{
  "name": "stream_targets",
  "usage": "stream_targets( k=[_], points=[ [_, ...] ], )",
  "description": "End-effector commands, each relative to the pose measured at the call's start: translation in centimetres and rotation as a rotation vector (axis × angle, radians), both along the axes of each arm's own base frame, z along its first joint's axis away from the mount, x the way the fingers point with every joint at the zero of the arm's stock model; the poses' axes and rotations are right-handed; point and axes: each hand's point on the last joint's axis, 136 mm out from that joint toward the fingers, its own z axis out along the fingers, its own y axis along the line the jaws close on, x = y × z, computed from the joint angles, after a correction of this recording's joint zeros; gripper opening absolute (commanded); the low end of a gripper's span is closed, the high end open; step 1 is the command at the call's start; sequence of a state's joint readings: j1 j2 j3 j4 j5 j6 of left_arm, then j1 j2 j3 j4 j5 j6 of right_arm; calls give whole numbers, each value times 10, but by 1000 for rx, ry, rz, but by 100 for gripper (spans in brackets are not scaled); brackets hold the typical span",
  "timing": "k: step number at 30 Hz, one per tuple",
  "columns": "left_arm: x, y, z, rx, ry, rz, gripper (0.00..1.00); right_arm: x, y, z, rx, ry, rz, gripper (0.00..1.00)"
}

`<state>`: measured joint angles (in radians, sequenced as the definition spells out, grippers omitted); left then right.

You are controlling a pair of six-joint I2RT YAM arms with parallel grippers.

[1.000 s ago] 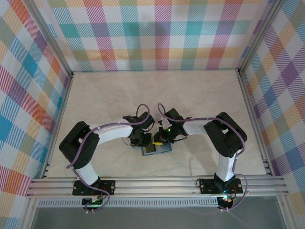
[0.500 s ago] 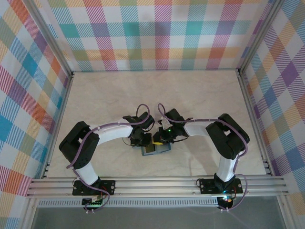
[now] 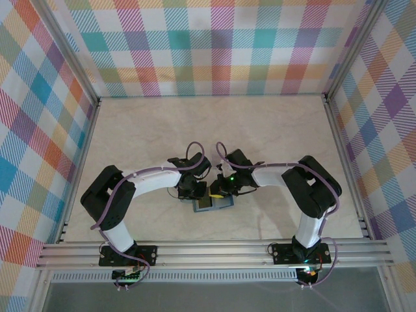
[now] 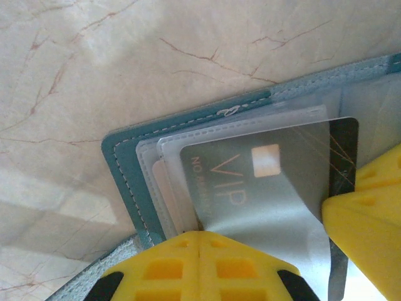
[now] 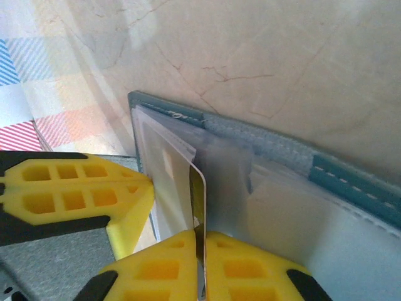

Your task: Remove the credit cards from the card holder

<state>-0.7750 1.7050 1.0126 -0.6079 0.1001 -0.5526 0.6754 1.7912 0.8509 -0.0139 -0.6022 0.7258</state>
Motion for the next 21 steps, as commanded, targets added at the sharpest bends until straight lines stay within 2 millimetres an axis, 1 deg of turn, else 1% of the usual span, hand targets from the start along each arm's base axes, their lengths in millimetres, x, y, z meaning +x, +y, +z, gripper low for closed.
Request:
stream_targets(
  k=[1, 3, 4, 7, 13, 15, 21],
  points=[
    [-19, 33, -22, 169, 68, -12, 0, -4, -6, 0, -12, 7, -8, 12],
    [-20, 34, -23, 172, 70, -13, 0, -4, -6, 1, -10, 5, -9, 16],
    [-20, 34, -23, 173, 69, -15, 0, -4, -6, 2, -7, 3, -8, 15],
    [-21, 35, -23, 175, 72, -16, 0, -4, -5, 4, 1, 2, -6, 8],
    [-20, 36, -24, 179, 72, -15, 0, -4, -9, 3, -25, -5, -10, 4],
    [-21, 35, -24, 178, 72, -16, 0, -3, -15, 1, -71, -12, -15, 3],
    [-19, 33, -19, 162, 61, -15, 0, -4, -44, -2, -276, -32, -4, 2]
  ],
)
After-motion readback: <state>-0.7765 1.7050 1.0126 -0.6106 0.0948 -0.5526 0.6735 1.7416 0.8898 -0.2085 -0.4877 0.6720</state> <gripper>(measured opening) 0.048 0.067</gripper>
